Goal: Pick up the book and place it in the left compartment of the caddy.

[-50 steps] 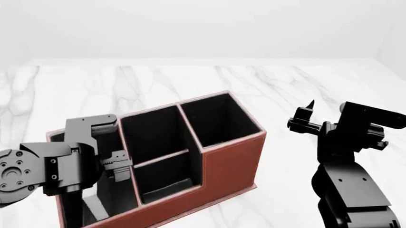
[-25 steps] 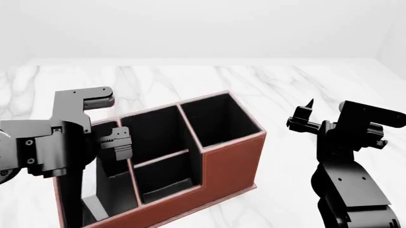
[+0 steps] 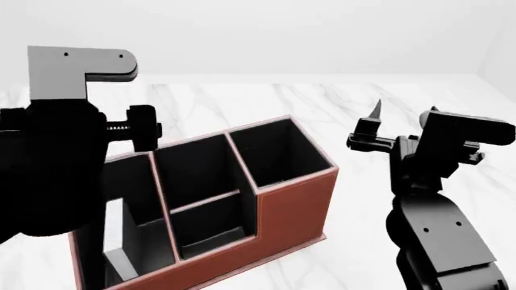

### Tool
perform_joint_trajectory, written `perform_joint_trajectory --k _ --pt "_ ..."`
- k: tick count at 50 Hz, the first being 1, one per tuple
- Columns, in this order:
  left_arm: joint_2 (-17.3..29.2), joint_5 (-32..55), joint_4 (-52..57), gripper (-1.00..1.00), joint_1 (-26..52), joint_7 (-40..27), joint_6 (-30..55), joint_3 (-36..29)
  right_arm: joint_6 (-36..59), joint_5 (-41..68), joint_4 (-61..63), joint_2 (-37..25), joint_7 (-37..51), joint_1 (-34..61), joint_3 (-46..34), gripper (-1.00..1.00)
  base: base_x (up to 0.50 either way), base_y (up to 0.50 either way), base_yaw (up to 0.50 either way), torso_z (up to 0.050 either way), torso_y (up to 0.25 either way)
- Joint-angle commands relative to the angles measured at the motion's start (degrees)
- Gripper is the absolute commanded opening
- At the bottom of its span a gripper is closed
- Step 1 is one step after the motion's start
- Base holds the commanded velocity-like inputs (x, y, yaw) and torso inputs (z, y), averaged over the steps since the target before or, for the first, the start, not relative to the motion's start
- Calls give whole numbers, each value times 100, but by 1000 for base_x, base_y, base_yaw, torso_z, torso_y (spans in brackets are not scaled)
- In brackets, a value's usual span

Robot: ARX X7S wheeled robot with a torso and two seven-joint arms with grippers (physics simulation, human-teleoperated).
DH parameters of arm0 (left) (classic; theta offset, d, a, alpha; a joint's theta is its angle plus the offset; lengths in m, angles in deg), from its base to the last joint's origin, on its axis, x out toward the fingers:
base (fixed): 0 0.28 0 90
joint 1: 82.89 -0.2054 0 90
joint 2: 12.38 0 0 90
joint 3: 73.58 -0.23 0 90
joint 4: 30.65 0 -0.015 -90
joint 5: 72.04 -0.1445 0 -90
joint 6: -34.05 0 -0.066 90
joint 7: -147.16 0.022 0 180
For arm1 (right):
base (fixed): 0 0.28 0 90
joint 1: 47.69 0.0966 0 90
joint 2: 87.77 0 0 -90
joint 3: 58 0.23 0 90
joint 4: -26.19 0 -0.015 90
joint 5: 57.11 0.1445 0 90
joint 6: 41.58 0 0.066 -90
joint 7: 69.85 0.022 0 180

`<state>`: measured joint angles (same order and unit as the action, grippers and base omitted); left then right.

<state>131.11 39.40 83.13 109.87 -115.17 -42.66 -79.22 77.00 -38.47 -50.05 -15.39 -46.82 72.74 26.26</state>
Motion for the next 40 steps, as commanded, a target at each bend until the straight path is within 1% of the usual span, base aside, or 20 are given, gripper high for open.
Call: perform_joint_trajectory --k 1,2,3,7,8,11,14,18,40 --pt "-326 -3566 414 100 -303 -757 -4 -3 -388 -236 1342 81 -153 540 -574 100 0 0 0 0 0" --pt "-359 -3761 417 100 -312 -738 43 1 -511 -324 1358 97 -139 579 -614 100 0 0 0 0 0" --pt "-357 -4020 360 100 -475 -761 107 224 -373 -152 1410 148 -182 755 -577 100 0 0 0 0 0" --pt "-463 -4870 506 100 -503 -746 408 280 -692 -221 1506 237 -160 878 -571 100 0 0 0 0 0" --pt "-484 -4913 509 100 -581 -756 628 416 -782 -309 1548 241 -113 875 -579 100 0 0 0 0 0" --pt "-518 -5061 508 100 -662 -675 610 483 -739 -279 1685 250 -75 908 -567 100 0 0 0 0 0" --pt "-538 -5535 580 100 -659 -700 657 539 -743 -271 1653 281 -38 947 -551 100 0 0 0 0 0" --pt "-597 -5699 665 100 -837 -735 1036 869 -1024 -389 1779 263 -40 829 -594 100 0 0 0 0 0" --pt "-605 -5809 697 100 -1245 -606 1314 1420 -960 -331 1758 227 15 873 -629 100 0 0 0 0 0"
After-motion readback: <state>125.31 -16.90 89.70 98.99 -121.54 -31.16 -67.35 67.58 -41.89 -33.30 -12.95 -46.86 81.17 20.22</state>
